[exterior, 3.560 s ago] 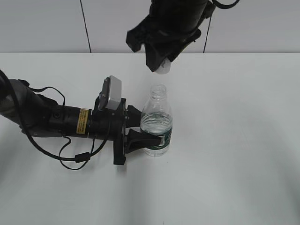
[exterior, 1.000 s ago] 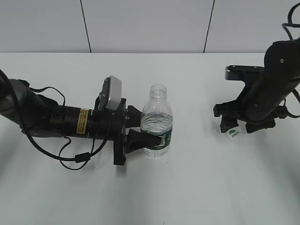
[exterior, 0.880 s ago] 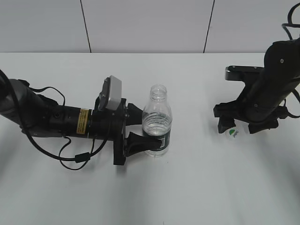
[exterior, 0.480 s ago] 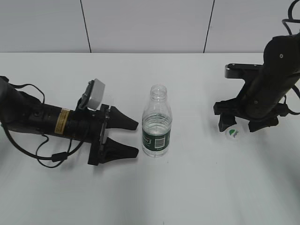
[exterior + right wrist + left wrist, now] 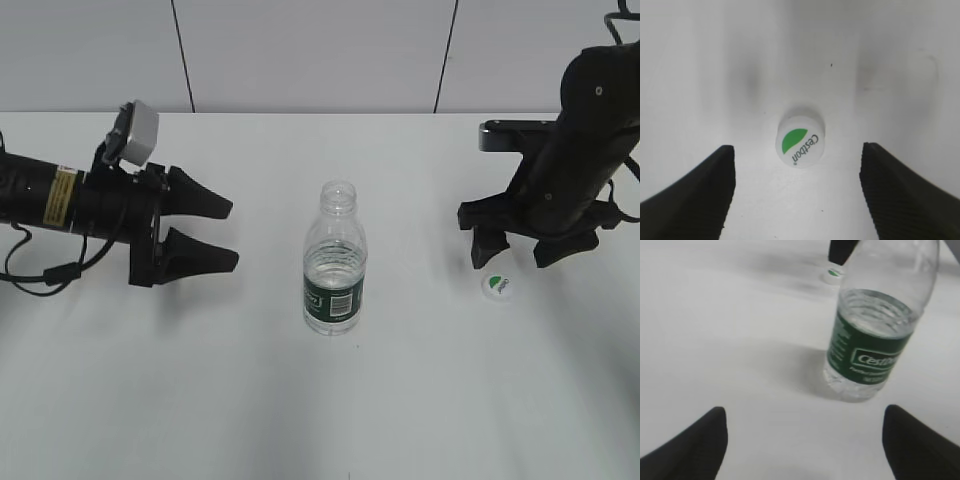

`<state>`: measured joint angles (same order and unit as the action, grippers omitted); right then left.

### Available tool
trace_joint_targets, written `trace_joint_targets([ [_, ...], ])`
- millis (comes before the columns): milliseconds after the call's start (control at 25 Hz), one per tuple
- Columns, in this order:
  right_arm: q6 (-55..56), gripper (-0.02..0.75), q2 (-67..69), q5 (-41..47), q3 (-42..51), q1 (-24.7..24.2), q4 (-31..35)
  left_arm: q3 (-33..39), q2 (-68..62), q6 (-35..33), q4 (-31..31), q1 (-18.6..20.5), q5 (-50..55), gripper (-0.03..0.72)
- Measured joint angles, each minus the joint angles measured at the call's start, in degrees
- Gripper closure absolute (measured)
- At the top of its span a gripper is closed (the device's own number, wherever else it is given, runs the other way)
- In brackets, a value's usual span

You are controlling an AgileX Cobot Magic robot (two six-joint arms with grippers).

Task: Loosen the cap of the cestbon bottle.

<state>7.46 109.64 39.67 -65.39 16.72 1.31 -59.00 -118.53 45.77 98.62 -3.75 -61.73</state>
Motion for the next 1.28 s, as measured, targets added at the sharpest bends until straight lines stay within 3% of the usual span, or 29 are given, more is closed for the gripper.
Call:
trace_joint_targets([
  [160, -0.04, 0.144, 0.02, 3.81, -4.53, 0.00, -1.98, 0.00, 6.27, 2.50, -0.05, 0.13, 7.93, 0.123],
  [520, -0.07, 0.144, -3.56, 7.54, -11.83, 0.00, -8.60, 0.05, 16.25, 19.32, -0.70, 0.13, 34.60, 0.171],
  [880, -0.11, 0.144, -7.80, 8.32, -12.02, 0.00, -10.76, 0.10, 17.29, 21.49, -2.33, 0.13, 66.50, 0.179],
  [1000, -0.11, 0.145, -8.57, 8.38, -12.02, 0.00, -10.80, 0.10, 17.29, 16.86, -11.64, 0.18, 73.85, 0.179],
  [1200, -0.11, 0.144, -9.32, 8.42, -12.02, 0.00, -11.36, 0.10, 17.29, -15.52, -46.15, 0.42, 86.50, 0.179],
  [1280, -0.13, 0.144, -9.88, 8.51, -12.02, 0.00, -11.69, 0.10, 17.63, -23.97, -56.51, 0.97, 90.04, 0.179],
])
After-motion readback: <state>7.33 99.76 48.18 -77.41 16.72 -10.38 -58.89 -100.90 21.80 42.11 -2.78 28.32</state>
